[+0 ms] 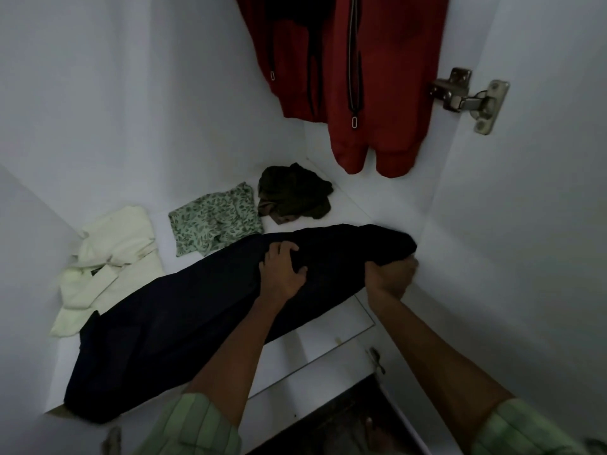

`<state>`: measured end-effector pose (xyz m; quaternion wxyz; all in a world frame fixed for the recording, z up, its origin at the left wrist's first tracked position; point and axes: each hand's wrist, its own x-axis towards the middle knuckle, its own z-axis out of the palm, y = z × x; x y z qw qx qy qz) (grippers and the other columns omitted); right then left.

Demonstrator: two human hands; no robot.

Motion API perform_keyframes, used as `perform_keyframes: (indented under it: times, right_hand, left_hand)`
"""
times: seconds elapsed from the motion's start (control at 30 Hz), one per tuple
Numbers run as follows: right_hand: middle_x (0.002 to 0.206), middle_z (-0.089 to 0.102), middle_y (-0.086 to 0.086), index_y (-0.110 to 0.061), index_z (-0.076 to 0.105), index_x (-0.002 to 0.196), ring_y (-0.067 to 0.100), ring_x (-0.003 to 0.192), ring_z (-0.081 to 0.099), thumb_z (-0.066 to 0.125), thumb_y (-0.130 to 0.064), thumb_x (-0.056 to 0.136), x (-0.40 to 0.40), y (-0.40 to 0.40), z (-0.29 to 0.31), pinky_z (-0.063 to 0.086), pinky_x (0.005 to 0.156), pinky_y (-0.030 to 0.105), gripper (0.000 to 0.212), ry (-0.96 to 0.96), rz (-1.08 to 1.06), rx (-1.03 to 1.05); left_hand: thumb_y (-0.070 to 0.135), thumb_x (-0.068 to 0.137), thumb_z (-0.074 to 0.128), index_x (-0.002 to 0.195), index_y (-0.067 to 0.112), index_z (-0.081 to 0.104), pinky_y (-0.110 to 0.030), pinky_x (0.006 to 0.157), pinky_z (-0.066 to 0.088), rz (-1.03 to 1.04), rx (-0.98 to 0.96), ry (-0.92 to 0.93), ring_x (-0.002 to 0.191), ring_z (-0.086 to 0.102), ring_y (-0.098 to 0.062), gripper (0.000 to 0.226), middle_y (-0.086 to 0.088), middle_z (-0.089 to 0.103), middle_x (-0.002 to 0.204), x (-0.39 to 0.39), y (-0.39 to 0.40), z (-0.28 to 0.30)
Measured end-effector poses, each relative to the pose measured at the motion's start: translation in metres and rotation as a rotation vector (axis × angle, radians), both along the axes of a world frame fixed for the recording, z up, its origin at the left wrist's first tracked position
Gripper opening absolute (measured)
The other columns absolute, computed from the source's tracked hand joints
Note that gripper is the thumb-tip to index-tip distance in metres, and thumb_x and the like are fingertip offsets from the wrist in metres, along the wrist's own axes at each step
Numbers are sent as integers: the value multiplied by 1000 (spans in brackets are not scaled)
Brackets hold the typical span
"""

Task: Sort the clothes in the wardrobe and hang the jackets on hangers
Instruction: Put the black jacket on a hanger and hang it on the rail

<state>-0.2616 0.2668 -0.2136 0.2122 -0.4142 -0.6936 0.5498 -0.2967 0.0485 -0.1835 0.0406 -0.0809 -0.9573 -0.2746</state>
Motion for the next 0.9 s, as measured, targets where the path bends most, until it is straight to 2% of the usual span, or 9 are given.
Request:
perform_keyframes:
  times: [0.1,0.23,0.33,0.4,0.5,0.6,0.67,0.8,0.9]
  right_hand:
    - [127,54,22,3,49,126,39,119,54,79,-8,66,12,-27,3,46,106,47,68,93,6,288]
    - [95,58,-1,-15,57,97,21,92,59,73,-3,68,9,-63,12,51,82,41,35,128,431,603]
    - [97,59,-1,-17,50,134,17,91,61,73,-4,82,0,-90,22,56,82,36,58,122,847,408]
    - [105,58,-2,-25,22,159,13,93,59,69,-3,87,-8,-104,28,54,83,30,89,121,934,344]
    - [99,63,1,-31,15,161,16,86,63,66,-5,88,-28,-112,27,54,76,29,92,73,895,399]
    - [109,70,10,-14,62,127,28,102,67,66,-18,93,-46,-112,26,56,88,37,34,-66,823,491]
    - [101,72,9,-13,69,104,27,96,68,67,-22,93,-50,-114,22,56,83,33,14,-63,764,468]
    - [86,69,1,-14,70,95,19,80,65,70,-22,90,-50,-117,20,51,73,27,9,16,615,396]
    - [77,66,-1,-10,68,86,19,74,65,67,-26,91,-54,-122,20,56,72,32,17,123,511,300]
  left_hand:
    - [29,89,68,123,29,52,-44,95,44,-24,-90,117,114,57,-26,37,0,57,125,4,-11,-1]
    - [26,90,62,126,21,62,-45,94,51,-93,-192,123,112,60,-28,36,-4,63,121,4,-24,-5]
    - [21,89,59,127,18,63,-41,86,53,-145,-263,145,110,59,-27,37,-5,63,121,11,-39,-5]
    - [18,87,60,125,19,64,-38,81,53,-144,-272,154,110,58,-25,39,-4,61,120,19,-55,-2]
    - [19,82,63,123,22,65,-37,78,54,-99,-290,117,110,57,-23,41,-2,60,119,32,-89,1]
    - [22,82,65,113,27,68,-36,79,54,37,-271,7,105,62,-24,32,0,63,113,42,-139,11]
    - [34,82,69,99,34,69,-33,81,53,175,-287,-100,102,66,-23,17,3,68,108,43,-183,20]
    - [58,82,71,104,30,69,-35,85,52,316,-528,-295,109,65,-25,36,-2,69,116,32,-245,41]
    - [47,90,64,115,13,64,-36,85,48,447,-613,-213,109,65,-30,42,-9,66,118,16,-241,60]
